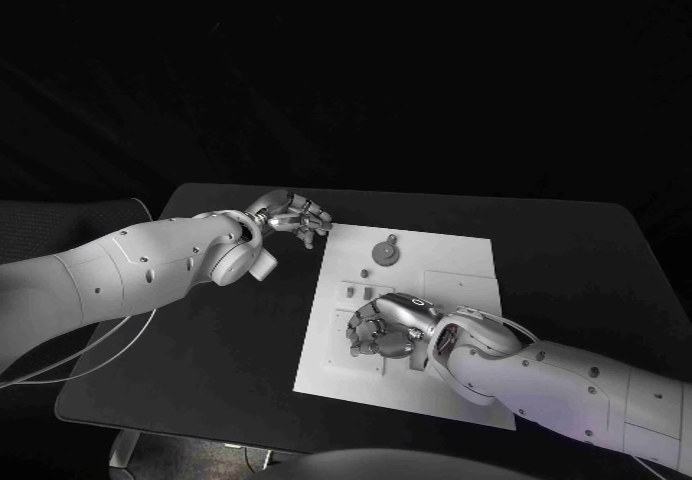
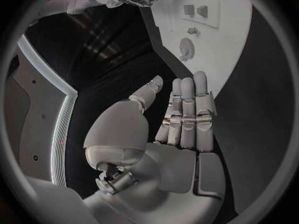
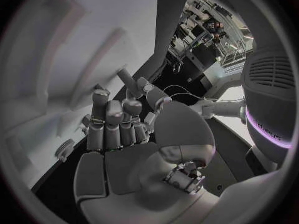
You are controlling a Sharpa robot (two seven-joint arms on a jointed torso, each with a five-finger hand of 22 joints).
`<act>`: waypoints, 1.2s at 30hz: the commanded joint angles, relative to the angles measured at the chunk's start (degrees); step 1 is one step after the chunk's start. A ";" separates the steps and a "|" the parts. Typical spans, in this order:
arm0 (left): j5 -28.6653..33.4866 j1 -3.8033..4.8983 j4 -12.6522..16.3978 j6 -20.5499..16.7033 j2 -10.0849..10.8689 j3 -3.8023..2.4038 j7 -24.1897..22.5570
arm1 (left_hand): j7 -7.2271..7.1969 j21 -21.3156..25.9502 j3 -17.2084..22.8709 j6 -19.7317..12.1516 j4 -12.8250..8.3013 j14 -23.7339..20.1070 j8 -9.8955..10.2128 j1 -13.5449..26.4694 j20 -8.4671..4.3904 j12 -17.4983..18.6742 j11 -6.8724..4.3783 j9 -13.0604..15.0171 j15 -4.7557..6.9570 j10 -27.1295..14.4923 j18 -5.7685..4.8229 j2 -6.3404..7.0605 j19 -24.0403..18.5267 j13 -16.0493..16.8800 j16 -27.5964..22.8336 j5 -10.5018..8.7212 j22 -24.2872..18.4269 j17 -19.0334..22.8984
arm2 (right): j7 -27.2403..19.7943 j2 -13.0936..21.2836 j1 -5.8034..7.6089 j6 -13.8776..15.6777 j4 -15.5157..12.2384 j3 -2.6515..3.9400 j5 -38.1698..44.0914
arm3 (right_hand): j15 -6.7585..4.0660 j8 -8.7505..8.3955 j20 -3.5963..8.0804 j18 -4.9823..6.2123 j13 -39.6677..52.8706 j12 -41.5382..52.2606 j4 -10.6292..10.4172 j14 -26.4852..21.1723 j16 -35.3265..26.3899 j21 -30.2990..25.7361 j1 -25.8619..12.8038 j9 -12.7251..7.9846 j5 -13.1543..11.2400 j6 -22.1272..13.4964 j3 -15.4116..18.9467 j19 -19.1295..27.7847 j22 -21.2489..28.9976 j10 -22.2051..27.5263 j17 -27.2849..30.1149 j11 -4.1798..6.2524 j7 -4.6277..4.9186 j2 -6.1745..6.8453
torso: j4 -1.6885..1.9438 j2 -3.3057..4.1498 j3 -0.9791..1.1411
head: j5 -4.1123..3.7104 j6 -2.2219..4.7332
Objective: Assemble the parts on the task board
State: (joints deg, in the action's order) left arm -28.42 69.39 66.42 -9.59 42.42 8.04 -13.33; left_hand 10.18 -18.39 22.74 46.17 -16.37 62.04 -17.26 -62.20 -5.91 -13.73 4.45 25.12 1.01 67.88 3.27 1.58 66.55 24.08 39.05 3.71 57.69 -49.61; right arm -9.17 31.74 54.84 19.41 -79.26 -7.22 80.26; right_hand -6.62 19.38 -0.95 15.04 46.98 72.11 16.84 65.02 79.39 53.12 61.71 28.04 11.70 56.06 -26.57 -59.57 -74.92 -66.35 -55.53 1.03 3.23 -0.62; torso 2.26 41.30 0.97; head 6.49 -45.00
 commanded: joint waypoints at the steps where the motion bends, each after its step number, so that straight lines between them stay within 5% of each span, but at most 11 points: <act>1: 0.05 0.05 0.15 0.24 -0.05 -0.04 -0.53 | 0.26 0.40 -0.26 0.33 -0.05 0.17 -0.32 -0.52 -0.35 0.37 0.03 -0.09 -0.35 0.25 0.64 0.02 0.21 0.06 -0.33 -0.17 0.06 -0.08 | -0.39 -0.15 -0.23 -1.20 0.13 -0.10 0.92 | -0.32 0.18 0.26 -0.04 0.06 -0.27 -0.08 -0.12 0.06 0.15 0.22 0.56 0.29 2.00 -0.14 -0.02 -0.58 0.27 0.05 0.22 1.91 -0.62 | 0.03 0.00 0.02 | -0.02 0.00; 36: 0.05 0.05 0.04 0.41 -0.01 -0.04 -0.44 | 0.26 0.49 -0.27 0.34 -0.05 0.19 -0.35 -0.55 -0.34 0.47 0.04 -0.14 -0.36 0.26 0.63 0.00 0.21 0.14 -0.46 -0.17 0.12 -0.23 | -0.75 -0.03 -0.40 -1.52 -1.70 -0.24 0.94 | -0.32 0.17 0.28 -0.04 0.14 -0.27 -0.06 -0.17 0.08 0.18 0.24 0.60 0.28 2.00 -0.17 -0.01 -0.60 0.32 0.02 0.21 1.92 -0.69 | -0.02 0.00 0.04 | 0.10 -0.33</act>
State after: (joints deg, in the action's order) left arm -28.42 69.39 66.35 -9.56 42.48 8.04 -13.31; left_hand 10.32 -18.16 22.74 46.47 -16.37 62.04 -17.26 -62.20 -6.03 -13.52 4.36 25.03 1.01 67.79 3.28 1.58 66.68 24.17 38.83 3.71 57.72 -49.77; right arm -9.22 31.98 54.55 19.13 -80.79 -7.44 80.63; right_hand -6.50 19.45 -0.95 14.13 47.03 72.11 16.92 64.76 79.38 53.15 62.01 28.36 11.70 55.86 -26.48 -59.58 -74.92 -66.35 -55.54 1.03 3.44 -0.90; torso 2.24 41.29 1.03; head 6.60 -45.30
